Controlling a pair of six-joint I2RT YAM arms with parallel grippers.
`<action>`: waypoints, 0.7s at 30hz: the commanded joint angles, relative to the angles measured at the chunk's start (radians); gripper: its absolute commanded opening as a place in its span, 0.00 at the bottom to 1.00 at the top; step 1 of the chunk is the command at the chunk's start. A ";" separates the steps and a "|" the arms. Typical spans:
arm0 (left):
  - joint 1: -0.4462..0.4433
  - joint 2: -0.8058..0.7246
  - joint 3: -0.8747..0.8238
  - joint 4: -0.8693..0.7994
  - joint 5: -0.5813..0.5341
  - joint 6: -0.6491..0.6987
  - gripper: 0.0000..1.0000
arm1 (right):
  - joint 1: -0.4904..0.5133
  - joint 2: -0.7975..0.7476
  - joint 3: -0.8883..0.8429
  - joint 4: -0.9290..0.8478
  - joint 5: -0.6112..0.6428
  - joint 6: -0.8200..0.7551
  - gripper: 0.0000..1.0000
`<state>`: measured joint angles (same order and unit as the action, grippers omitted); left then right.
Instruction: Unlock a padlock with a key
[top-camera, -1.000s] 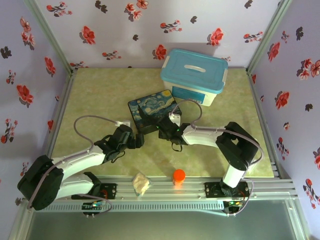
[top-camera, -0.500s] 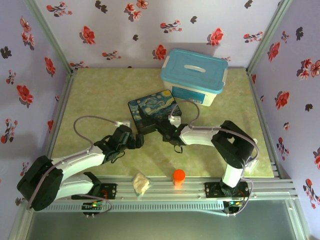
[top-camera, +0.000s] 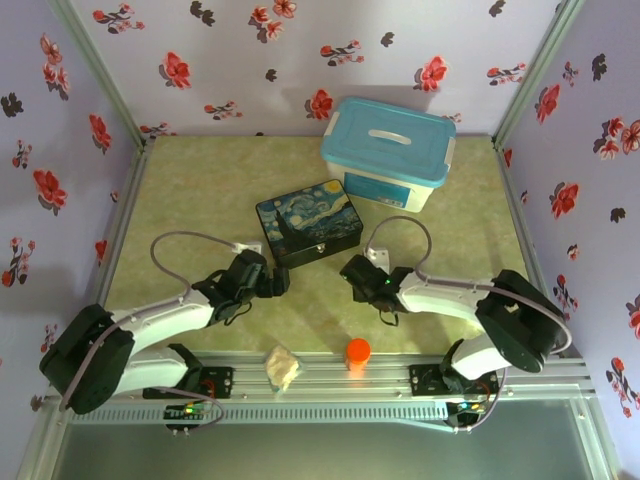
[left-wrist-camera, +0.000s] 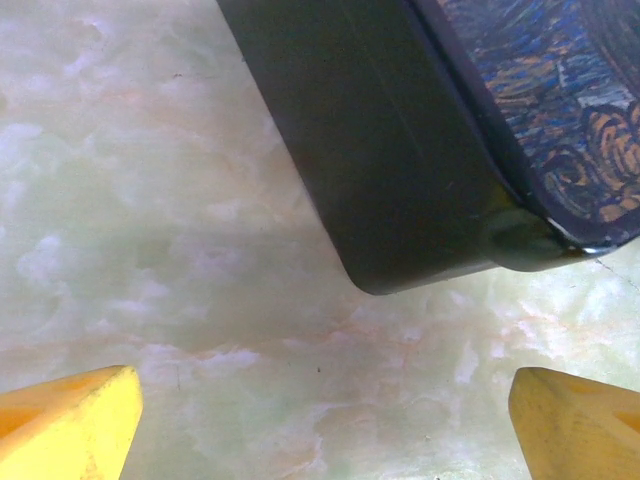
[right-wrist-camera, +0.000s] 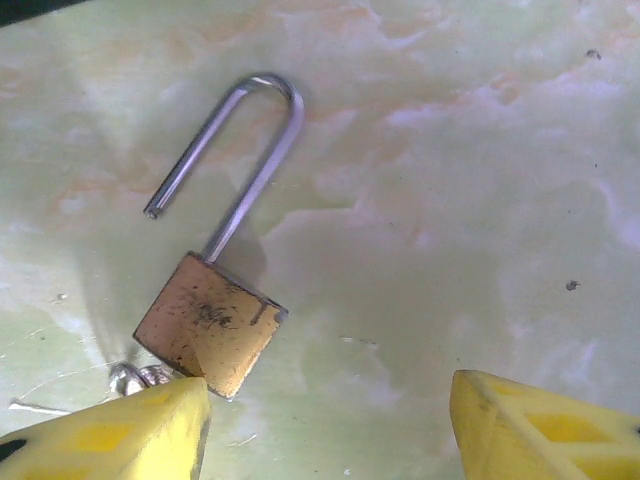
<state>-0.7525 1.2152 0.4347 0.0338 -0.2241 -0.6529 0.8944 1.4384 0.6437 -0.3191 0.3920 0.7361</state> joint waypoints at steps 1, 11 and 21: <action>-0.013 0.026 0.006 0.022 -0.005 -0.006 0.94 | -0.014 -0.038 0.001 0.093 -0.044 -0.024 0.65; -0.007 0.186 0.049 0.095 -0.100 0.000 0.97 | -0.039 0.122 0.105 0.079 0.110 -0.010 0.68; 0.056 0.255 0.090 0.149 -0.108 0.012 0.97 | -0.058 0.058 0.011 0.056 0.100 -0.006 0.60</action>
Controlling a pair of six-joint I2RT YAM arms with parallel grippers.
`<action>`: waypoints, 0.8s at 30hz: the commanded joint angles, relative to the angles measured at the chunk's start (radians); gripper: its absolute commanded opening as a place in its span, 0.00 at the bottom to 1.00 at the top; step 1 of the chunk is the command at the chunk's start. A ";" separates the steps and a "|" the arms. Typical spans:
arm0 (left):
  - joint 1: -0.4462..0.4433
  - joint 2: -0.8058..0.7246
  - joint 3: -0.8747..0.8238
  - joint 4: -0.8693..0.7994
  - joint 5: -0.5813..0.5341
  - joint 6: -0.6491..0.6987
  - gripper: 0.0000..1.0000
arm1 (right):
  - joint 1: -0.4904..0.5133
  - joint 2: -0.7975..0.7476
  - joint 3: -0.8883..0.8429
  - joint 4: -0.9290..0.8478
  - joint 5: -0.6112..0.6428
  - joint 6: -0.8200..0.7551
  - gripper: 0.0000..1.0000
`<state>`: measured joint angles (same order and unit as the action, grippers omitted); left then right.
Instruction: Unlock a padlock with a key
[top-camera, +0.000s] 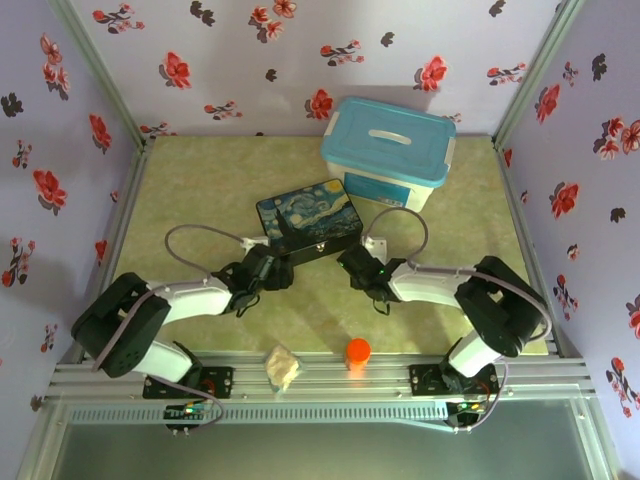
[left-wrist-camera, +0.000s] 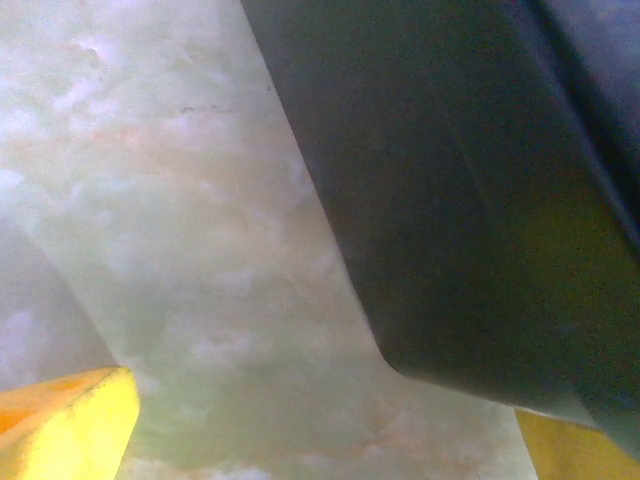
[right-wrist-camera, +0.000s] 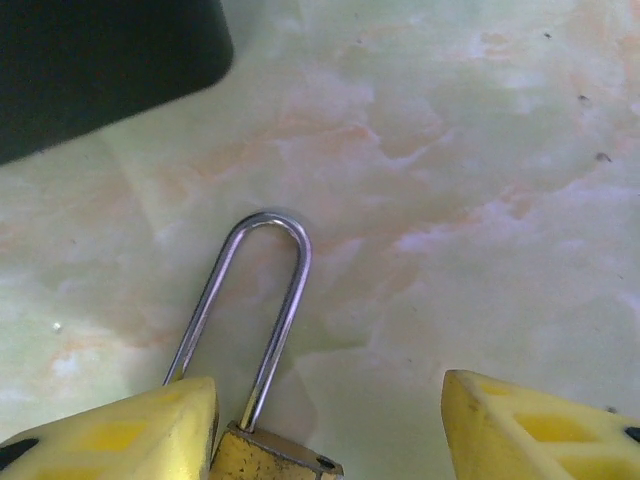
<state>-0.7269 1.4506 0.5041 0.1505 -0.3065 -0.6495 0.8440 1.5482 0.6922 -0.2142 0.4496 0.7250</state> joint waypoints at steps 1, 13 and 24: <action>0.039 0.022 0.024 0.028 -0.025 0.011 0.97 | -0.010 -0.067 -0.047 -0.052 0.040 0.004 0.60; 0.107 -0.093 0.018 -0.062 -0.030 0.122 0.97 | -0.026 -0.155 -0.098 -0.096 0.042 -0.027 0.60; 0.120 -0.398 -0.032 -0.213 0.010 0.069 0.98 | -0.028 -0.285 -0.143 -0.140 0.057 -0.013 0.61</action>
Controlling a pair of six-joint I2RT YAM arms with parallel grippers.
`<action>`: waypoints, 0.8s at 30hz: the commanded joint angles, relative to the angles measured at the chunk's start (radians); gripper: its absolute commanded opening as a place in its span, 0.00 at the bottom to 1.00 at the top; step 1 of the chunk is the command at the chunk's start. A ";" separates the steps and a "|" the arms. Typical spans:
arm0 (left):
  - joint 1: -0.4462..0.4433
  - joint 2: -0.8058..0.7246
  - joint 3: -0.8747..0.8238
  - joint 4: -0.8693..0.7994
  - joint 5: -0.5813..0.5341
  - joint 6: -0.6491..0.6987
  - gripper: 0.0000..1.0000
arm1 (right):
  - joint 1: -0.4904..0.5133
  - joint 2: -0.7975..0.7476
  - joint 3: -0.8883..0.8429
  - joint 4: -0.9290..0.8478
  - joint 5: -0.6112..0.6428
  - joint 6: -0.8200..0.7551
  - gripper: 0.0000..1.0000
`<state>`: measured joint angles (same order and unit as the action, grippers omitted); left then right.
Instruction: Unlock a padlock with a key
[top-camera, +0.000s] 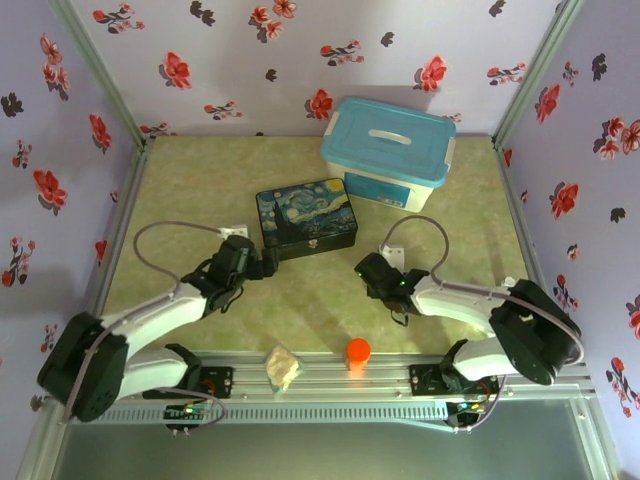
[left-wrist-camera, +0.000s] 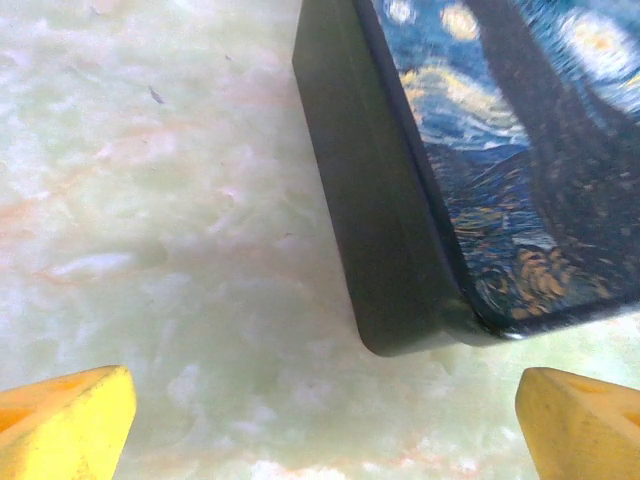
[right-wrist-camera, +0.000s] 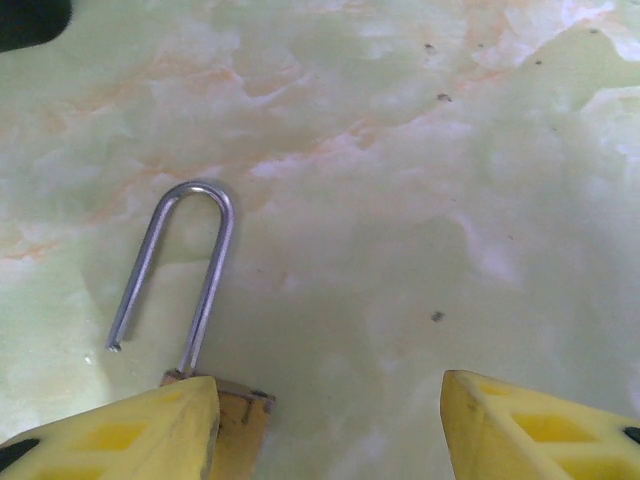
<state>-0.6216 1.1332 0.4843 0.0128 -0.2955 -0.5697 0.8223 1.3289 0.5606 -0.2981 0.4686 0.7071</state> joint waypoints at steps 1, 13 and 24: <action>0.022 -0.118 -0.008 -0.100 -0.001 -0.012 0.99 | -0.006 -0.097 -0.011 -0.057 0.037 -0.004 0.62; 0.226 -0.345 -0.164 0.324 -0.328 0.489 1.00 | -0.424 -0.346 -0.040 0.249 0.007 -0.318 0.99; 0.551 0.139 -0.216 0.793 -0.089 0.445 1.00 | -0.746 -0.150 -0.091 0.695 -0.202 -0.527 0.99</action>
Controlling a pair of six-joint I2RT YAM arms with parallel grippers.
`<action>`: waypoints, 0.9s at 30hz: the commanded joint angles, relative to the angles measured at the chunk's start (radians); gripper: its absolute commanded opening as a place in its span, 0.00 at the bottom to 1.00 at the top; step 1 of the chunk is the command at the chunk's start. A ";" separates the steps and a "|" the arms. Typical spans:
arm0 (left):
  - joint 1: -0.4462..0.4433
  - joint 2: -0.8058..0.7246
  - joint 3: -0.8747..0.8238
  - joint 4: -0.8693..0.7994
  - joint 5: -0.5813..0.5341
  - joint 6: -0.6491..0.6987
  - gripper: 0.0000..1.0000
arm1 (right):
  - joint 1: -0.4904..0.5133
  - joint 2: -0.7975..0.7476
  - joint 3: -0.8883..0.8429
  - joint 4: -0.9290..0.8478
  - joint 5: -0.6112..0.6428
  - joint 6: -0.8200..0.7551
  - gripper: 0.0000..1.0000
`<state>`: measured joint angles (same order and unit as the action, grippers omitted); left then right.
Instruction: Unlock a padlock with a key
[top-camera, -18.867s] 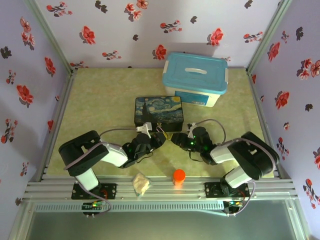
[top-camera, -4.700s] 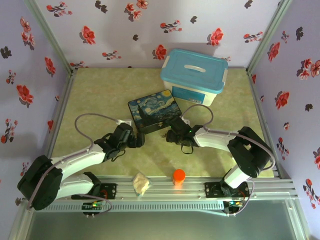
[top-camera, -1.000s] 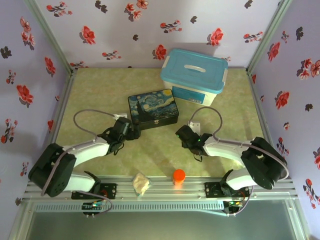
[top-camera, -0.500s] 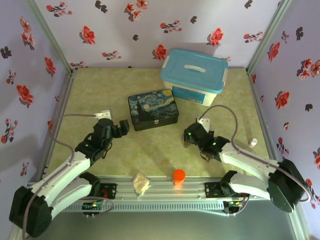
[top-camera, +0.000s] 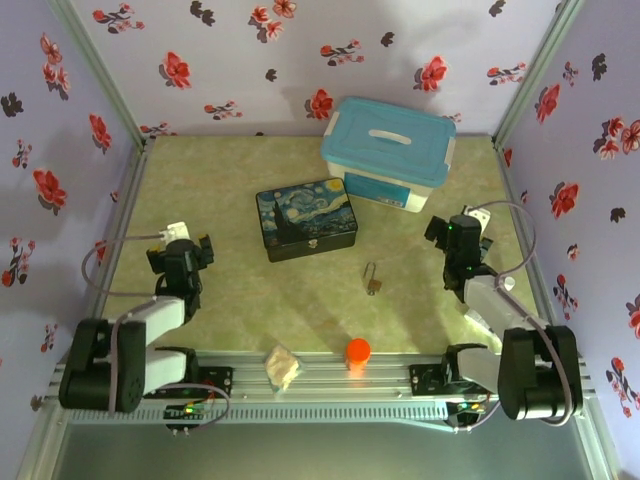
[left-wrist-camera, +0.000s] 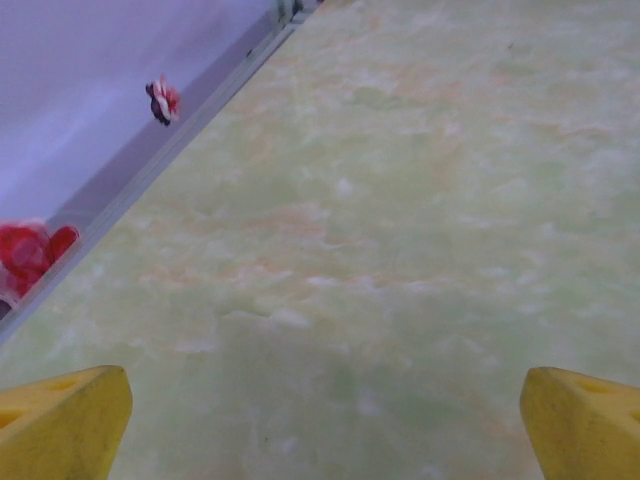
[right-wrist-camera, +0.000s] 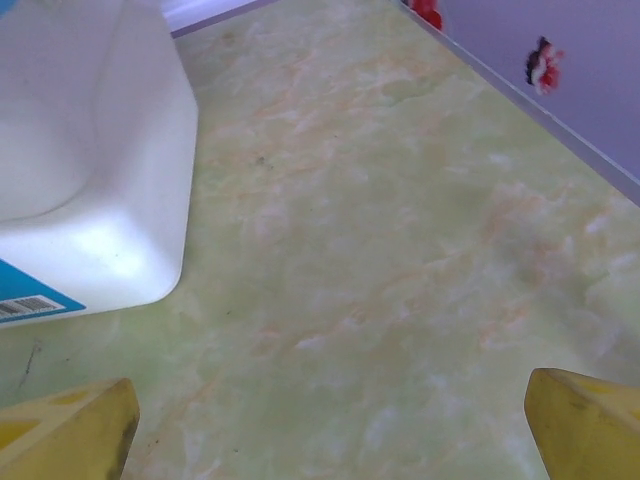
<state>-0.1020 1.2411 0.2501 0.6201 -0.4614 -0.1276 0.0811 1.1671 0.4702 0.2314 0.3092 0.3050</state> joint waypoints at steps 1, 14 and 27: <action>0.040 0.050 0.042 0.166 0.085 0.012 1.00 | -0.005 0.034 -0.011 0.210 -0.021 -0.154 0.99; 0.107 0.288 0.082 0.356 0.220 0.038 1.00 | -0.063 0.378 -0.089 0.640 -0.064 -0.190 0.99; 0.088 0.305 0.120 0.320 0.194 0.065 1.00 | -0.061 0.397 -0.071 0.638 -0.144 -0.228 0.99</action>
<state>-0.0105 1.5372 0.3542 0.9199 -0.2607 -0.0902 0.0238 1.5669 0.3756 0.8700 0.2153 0.1104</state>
